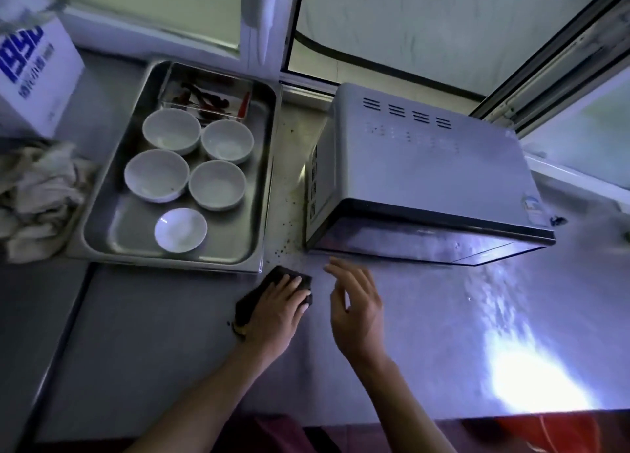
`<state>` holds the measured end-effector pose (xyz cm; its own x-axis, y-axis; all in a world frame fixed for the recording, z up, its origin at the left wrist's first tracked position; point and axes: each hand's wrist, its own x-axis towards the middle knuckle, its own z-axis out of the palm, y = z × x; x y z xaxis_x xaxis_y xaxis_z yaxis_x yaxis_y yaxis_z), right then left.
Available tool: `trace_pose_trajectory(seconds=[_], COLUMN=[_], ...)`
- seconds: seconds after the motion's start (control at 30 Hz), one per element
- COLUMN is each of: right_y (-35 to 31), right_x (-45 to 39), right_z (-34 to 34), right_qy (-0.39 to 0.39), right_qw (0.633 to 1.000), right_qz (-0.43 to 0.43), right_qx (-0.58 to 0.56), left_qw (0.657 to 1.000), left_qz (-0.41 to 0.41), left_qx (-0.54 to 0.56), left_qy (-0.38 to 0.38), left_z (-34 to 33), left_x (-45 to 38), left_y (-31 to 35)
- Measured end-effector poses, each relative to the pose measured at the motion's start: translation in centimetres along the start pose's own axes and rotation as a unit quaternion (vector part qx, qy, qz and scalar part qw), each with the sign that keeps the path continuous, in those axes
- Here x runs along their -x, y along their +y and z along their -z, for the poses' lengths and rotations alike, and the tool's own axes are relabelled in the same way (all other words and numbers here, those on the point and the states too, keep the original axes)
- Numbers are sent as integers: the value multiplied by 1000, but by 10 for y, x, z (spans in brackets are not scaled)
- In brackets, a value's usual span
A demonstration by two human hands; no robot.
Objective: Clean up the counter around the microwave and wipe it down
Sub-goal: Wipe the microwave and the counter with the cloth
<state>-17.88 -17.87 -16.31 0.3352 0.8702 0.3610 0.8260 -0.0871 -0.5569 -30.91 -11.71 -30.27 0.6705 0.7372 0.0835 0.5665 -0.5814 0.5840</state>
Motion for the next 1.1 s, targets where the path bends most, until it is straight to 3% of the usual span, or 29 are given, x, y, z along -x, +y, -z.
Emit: trace_pose_trajectory(seconds=[0.1, 0.2, 0.27, 0.4, 0.53, 0.6, 0.73, 1.1], right_y=[25, 34, 29, 1, -17, -21, -16, 34], right_x=[46, 71, 76, 77, 69, 65, 53, -34], right_z=[-19, -39, -57, -95, -129, -147, -169, -195], right_qy=[-63, -109, -134, -198, -296, -309, -270, -284], right_qw=[991, 978, 972, 966, 926, 912, 919, 926], right_qz=[-119, -175, -190, -166, -199, -214, -190, -39], right_qx=[-3, -6, -17, 32, 121, 163, 214, 243], left_qw=[997, 996, 992, 994, 994, 994, 997, 999], left_qz=[-33, -10, 14, -5, -31, -41, -48, -31], left_qx=[-30, 83, 118, 81, 38, 18, -17, -20], left_qy=[-61, -13, 31, 77, 101, 97, 63, 32], left_z=[-7, 16, 41, 91, 115, 119, 118, 123], left_x=[23, 38, 47, 49, 31, 20, -3, -51], left_y=[2, -4, -11, -29, -45, -50, -64, -82])
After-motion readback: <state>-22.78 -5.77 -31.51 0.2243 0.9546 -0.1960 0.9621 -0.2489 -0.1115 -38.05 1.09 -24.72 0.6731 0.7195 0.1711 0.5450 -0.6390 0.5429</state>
